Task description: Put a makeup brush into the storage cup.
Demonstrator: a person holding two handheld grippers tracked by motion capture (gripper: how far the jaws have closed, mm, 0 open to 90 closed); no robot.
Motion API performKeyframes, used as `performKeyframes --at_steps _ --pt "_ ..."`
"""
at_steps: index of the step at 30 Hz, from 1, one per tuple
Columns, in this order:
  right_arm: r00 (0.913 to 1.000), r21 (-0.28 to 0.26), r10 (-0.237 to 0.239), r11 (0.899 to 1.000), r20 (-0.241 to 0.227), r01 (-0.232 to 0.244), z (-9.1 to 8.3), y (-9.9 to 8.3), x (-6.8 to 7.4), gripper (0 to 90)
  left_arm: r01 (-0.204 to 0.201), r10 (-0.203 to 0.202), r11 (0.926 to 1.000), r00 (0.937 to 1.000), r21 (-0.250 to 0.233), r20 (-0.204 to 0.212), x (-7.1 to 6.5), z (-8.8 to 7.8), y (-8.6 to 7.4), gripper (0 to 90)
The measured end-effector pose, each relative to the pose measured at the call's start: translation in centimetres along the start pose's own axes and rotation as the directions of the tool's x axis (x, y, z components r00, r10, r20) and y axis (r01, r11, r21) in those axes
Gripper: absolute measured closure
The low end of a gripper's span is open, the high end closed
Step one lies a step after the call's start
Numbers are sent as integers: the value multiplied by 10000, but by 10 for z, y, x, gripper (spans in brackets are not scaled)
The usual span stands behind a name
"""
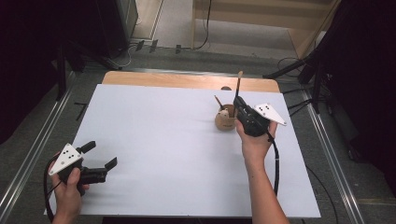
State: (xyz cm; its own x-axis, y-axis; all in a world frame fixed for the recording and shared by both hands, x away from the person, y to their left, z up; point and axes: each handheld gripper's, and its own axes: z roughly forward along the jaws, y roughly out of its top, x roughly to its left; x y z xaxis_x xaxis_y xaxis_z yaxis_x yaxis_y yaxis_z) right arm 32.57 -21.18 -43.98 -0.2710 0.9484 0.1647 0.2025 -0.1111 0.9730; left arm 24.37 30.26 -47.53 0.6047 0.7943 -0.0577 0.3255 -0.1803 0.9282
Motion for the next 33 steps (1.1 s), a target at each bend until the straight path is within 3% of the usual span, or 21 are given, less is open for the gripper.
performKeyframes --at_steps 19,33 --pt "9980 355 38 9994 623 -60 23 -16 -14 846 24 -24 10000 10000 43 -22 1 0 0 0" --pt "9977 673 65 9977 676 -111 31 -24 -17 846 37 -37 10000 10000 38 -20 1 0 -1 0"
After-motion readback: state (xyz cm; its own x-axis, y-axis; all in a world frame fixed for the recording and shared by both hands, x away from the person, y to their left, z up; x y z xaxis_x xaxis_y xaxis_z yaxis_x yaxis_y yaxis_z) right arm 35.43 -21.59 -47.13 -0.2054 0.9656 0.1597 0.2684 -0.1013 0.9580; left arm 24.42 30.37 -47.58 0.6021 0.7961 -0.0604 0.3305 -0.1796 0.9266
